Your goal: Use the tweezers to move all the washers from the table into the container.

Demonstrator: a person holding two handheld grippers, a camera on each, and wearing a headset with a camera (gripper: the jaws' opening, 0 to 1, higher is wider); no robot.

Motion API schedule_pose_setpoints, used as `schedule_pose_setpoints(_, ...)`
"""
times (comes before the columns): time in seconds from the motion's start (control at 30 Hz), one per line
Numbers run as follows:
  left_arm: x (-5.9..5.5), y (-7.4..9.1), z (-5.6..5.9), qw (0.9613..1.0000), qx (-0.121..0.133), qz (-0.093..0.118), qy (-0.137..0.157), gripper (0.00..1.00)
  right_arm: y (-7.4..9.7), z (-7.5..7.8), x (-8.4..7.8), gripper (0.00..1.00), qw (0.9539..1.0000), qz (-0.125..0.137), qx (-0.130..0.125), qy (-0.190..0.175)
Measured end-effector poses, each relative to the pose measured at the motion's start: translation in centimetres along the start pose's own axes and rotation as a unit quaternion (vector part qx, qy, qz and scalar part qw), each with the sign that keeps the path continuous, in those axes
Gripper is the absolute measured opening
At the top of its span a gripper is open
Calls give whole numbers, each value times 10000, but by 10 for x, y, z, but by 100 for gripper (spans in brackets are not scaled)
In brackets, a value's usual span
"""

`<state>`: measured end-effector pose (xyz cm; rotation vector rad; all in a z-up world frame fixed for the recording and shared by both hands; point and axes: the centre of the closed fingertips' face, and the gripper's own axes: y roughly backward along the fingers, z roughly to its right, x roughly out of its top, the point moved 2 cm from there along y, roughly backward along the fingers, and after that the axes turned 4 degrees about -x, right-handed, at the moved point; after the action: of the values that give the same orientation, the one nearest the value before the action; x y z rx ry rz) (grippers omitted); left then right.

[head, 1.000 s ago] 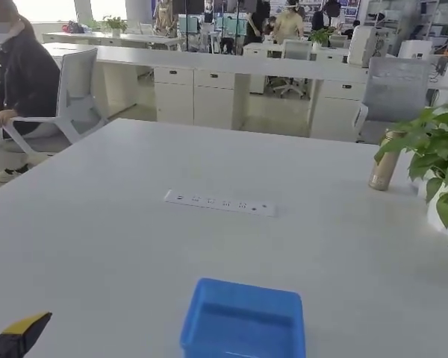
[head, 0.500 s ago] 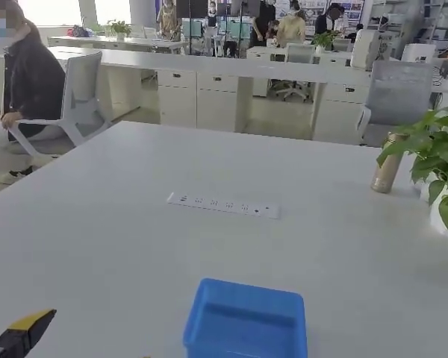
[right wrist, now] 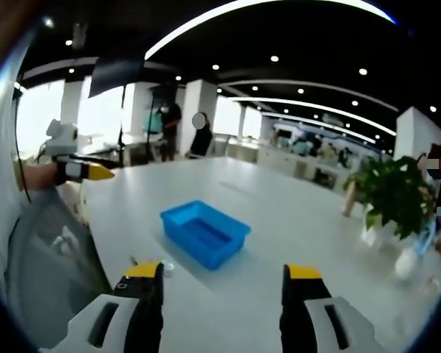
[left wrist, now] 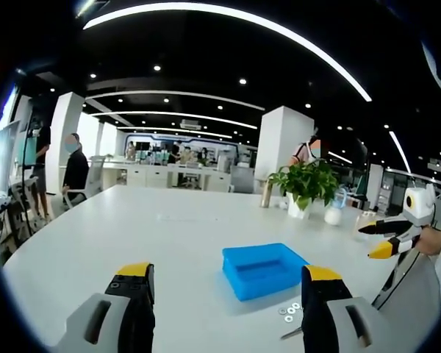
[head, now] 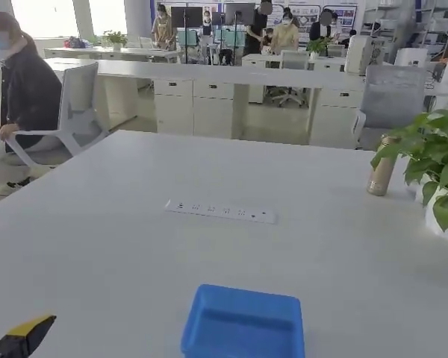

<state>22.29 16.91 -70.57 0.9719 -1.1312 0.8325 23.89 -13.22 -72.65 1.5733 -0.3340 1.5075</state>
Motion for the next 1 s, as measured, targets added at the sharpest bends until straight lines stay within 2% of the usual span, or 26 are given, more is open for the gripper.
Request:
schedule_pose_setpoints(0.07,-1,-1,10,9996,-223,-154,-65,75,-2,-12,2,51,9990,-17,426,-101)
schedule_pose_setpoints(0.1,-2,-2,13,9992,-299,-260,-104,73,-3,-16,3,47,9985,-20,544,-116)
schedule_pose_setpoints(0.23,-8,-9,31,9941,-809,-679,-257,64,-12,-34,-2,28,9934,-219,1116,146)
schedule_pose_setpoints(0.3,-16,-13,39,9877,-1121,-992,-447,55,-17,-43,-5,22,9895,-394,1339,372)
schedule_pose_setpoints(0.37,-27,-16,49,9769,-1517,-1386,-587,42,-24,-51,-11,19,9848,-568,1543,553)
schedule_pose_setpoints(0.4,-33,-17,52,9712,-1676,-1553,-680,38,-25,-56,-12,19,9825,-656,1644,584)
schedule_pose_setpoints(0.43,-42,-19,56,9626,-1824,-1838,-793,36,-28,-60,-16,18,9802,-756,1726,607)
schedule_pose_setpoints(0.47,-46,-21,56,9587,-1861,-1956,-892,35,-31,-62,-18,18,9790,-804,1768,627)
schedule_pose_setpoints(0.5,-54,-24,60,9489,-2094,-2141,-1000,35,-34,-66,-21,18,9766,-877,1845,678)
schedule_pose_setpoints(0.53,-60,-24,62,9418,-2210,-2325,-1004,33,-35,-68,-23,17,9753,-934,1874,703)
schedule_pose_setpoints(0.63,-78,-27,71,9144,-2671,-2763,-1269,24,-42,-73,-30,16,9724,-1061,1928,773)
schedule_pose_setpoints(0.7,-91,-30,73,8952,-2825,-3085,-1535,20,-45,-77,-35,16,9707,-1155,1953,797)
schedule_pose_setpoints(0.73,-100,-31,74,8817,-2957,-3275,-1670,18,-45,-79,-36,16,9695,-1213,1974,803)
schedule_pose_setpoints(0.77,-105,-32,75,8735,-3031,-3389,-1741,18,-46,-80,-39,16,9685,-1275,1986,795)
schedule_pose_setpoints(0.8,-110,-34,77,8671,-3142,-3425,-1793,18,-46,-83,-43,16,9659,-1351,2059,800)
schedule_pose_setpoints(0.83,-112,-34,79,8649,-3182,-3446,-1790,17,-45,-84,-44,16,9644,-1394,2103,793)
schedule_pose_setpoints(0.87,-116,-35,82,8557,-3329,-3521,-1818,17,-44,-87,-48,15,9615,-1504,2174,751)
schedule_pose_setpoints(0.9,-119,-36,82,8505,-3341,-3608,-1866,17,-44,-89,-50,14,9603,-1533,2207,745)
schedule_pose_setpoints(0.97,-125,-40,82,8341,-3415,-3765,-2140,16,-43,-93,-55,14,9564,-1624,2320,714)
schedule_pose_setpoints(1.0,-128,-41,82,8285,-3421,-3832,-2231,14,-42,-94,-57,12,9552,-1651,2354,704)
